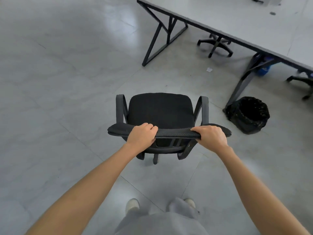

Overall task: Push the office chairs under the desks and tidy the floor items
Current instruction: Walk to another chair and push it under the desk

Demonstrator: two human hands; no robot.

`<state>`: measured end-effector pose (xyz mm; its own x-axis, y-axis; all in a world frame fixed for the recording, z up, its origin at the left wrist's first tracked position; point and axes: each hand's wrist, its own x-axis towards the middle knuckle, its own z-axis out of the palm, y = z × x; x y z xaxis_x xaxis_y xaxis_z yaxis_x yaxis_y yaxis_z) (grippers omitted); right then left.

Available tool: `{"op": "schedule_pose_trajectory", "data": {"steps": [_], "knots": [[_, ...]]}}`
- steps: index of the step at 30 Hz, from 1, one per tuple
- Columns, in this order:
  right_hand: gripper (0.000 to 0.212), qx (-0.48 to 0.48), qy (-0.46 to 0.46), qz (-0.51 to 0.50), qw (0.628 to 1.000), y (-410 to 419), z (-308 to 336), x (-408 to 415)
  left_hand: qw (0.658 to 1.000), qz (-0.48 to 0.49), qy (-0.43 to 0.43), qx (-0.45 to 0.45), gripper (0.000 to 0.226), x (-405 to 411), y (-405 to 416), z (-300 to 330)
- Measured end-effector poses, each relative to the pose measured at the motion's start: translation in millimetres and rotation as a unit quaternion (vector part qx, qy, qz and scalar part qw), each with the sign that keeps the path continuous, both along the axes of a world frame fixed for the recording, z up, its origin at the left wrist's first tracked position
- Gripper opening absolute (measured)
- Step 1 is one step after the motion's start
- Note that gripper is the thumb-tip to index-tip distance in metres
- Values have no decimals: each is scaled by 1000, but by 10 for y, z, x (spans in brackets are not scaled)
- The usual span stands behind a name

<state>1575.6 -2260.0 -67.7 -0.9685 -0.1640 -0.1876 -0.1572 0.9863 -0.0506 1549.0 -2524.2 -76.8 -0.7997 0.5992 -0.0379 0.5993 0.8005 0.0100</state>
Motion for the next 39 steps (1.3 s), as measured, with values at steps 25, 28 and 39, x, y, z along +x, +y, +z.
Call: {"op": "schedule_pose_trajectory", "data": {"steps": [25, 28, 39], "knots": [[28, -33, 6, -112, 993, -697, -40, -2930, 989, -130, 59, -33, 33, -3598, -865, -52], [26, -35, 20, -131, 990, -996, -108, -3249, 985, -160, 64, -19, 35, -4149, -1114, -72], [13, -31, 101, -303, 947, -2020, -164, -4302, 949, -310, 57, -24, 39, -6178, -1489, -106]]}}
